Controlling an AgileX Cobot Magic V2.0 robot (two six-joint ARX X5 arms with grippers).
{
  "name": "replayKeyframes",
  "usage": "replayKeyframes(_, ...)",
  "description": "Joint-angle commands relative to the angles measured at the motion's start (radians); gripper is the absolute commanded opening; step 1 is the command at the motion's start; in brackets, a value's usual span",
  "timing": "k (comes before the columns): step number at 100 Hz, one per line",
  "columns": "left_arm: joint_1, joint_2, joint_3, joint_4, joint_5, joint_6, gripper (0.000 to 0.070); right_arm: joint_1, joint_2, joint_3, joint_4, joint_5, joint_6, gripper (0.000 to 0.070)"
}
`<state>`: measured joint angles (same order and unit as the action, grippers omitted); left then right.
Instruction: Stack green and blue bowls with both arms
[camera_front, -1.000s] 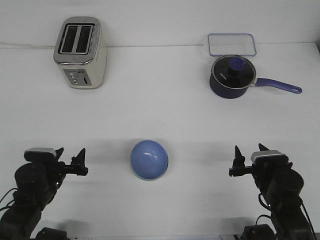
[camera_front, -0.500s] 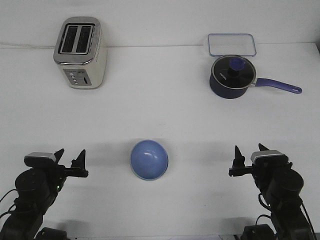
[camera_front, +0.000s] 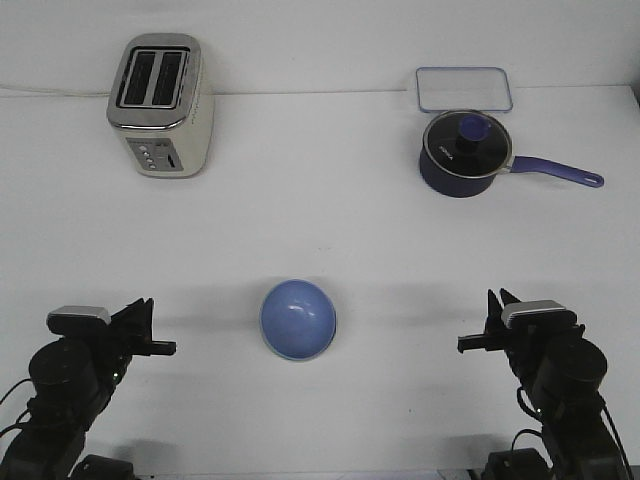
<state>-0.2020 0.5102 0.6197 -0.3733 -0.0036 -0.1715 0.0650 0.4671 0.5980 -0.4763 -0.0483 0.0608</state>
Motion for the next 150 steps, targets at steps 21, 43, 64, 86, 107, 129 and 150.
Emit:
replayKeyframes(21,-0.001,0.002,0.01,0.008,-0.005,0.001,0.001,0.001,0.003,0.011,0.013,0.004,0.002,0.0)
replayKeyframes(43,-0.001,-0.009,0.01,0.011,-0.005,0.001,0.0011,0.001,0.003,0.011,0.013,0.004,0.002,0.0)
replayKeyframes(64,-0.001,-0.018,0.01,0.012,-0.005,0.001,0.0011,0.001,0.003,0.011,0.013,0.004,0.002,0.0)
replayKeyframes(86,-0.001,-0.028,0.01,0.012,-0.005,0.001,0.0011,0.001,0.003,0.011,0.013,0.004,0.002,0.0)
replayKeyframes(107,-0.001,-0.051,0.01,0.012,-0.005,0.002,0.001,0.001,0.003,0.011,0.013,0.004,0.002,0.0)
replayKeyframes(129,0.002,-0.138,-0.1,0.262,-0.005,0.11,0.0011,0.001,0.003,0.011,0.013,0.004,0.002,0.0)
replayKeyframes(150,0.016,-0.275,-0.29,0.431,-0.005,0.169,0.0011,0.001,0.003,0.011,0.013,0.004,0.002,0.0)
